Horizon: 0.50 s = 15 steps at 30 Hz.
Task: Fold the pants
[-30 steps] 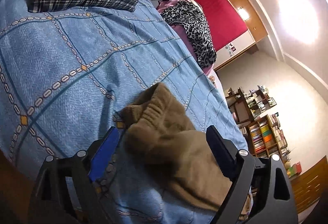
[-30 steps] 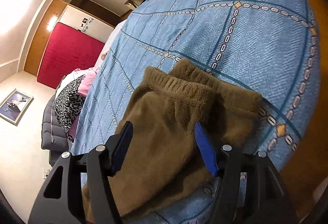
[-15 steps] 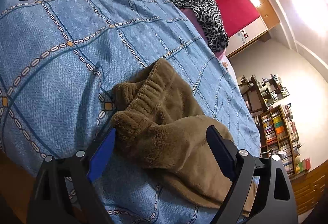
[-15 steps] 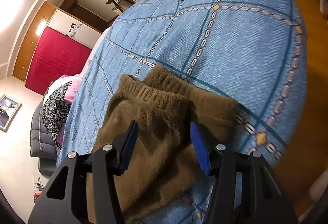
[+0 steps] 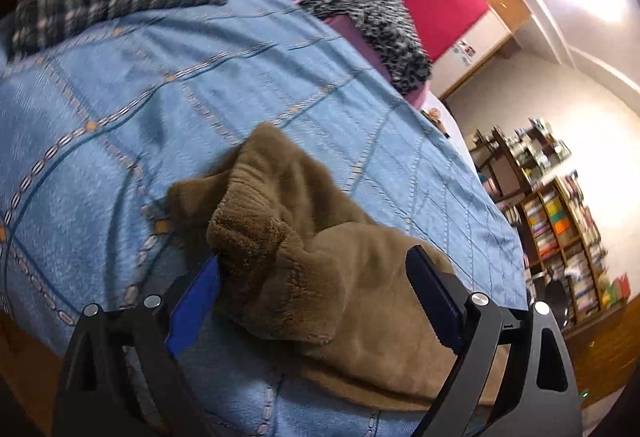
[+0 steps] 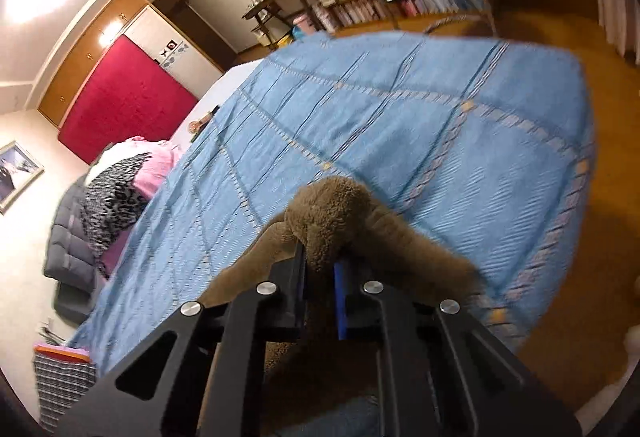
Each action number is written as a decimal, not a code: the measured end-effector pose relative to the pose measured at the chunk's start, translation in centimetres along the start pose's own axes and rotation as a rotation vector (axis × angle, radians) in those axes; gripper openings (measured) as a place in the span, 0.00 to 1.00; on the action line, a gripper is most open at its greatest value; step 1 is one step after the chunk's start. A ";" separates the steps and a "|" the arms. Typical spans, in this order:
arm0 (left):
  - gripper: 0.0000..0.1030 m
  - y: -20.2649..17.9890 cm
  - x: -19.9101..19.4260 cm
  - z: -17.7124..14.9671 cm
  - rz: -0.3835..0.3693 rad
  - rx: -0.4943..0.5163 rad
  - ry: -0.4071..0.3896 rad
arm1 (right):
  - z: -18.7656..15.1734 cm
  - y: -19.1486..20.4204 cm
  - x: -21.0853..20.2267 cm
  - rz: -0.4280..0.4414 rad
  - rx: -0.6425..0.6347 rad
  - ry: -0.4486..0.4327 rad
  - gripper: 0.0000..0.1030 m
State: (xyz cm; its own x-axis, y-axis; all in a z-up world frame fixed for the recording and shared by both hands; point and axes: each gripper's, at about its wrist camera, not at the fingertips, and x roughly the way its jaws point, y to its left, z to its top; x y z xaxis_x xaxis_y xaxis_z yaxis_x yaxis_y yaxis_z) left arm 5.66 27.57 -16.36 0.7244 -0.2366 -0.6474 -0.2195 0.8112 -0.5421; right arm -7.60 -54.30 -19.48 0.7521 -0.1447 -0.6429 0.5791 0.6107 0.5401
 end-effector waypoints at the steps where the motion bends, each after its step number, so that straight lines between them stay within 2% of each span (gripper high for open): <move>1: 0.87 -0.6 0.1 -0.2 -0.003 0.021 0.002 | -0.2 -0.8 -0.6 -0.011 0.002 -0.002 0.11; 5: 0.87 -2.7 1.5 -1.2 0.021 0.136 0.025 | -2.0 -3.6 1.0 -0.055 -0.031 0.094 0.11; 7: 0.87 -3.2 2.8 -1.8 0.052 0.184 0.044 | -2.8 -4.4 2.6 -0.087 -0.041 0.111 0.17; 10: 0.87 -2.8 4.9 -2.6 0.130 0.213 0.092 | -3.3 -6.0 3.1 -0.070 0.009 0.113 0.19; 11: 0.87 -2.5 5.5 -2.9 0.177 0.230 0.114 | -3.3 -6.3 2.9 -0.069 0.017 0.110 0.22; 13: 0.87 -1.3 6.0 -3.2 0.246 0.246 0.144 | -2.8 -6.2 2.0 -0.105 -0.001 0.069 0.41; 15: 0.87 0.1 5.5 -3.1 0.261 0.213 0.134 | -2.2 -6.0 0.9 -0.140 -0.004 0.015 0.46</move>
State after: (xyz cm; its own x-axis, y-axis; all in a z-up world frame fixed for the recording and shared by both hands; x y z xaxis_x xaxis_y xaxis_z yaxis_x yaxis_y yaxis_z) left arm 7.66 24.70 -21.63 0.5672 -0.0635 -0.8211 -0.2343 0.9434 -0.2348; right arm -11.12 -56.38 -24.48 0.6594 -0.2175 -0.7196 0.6767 0.5887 0.4421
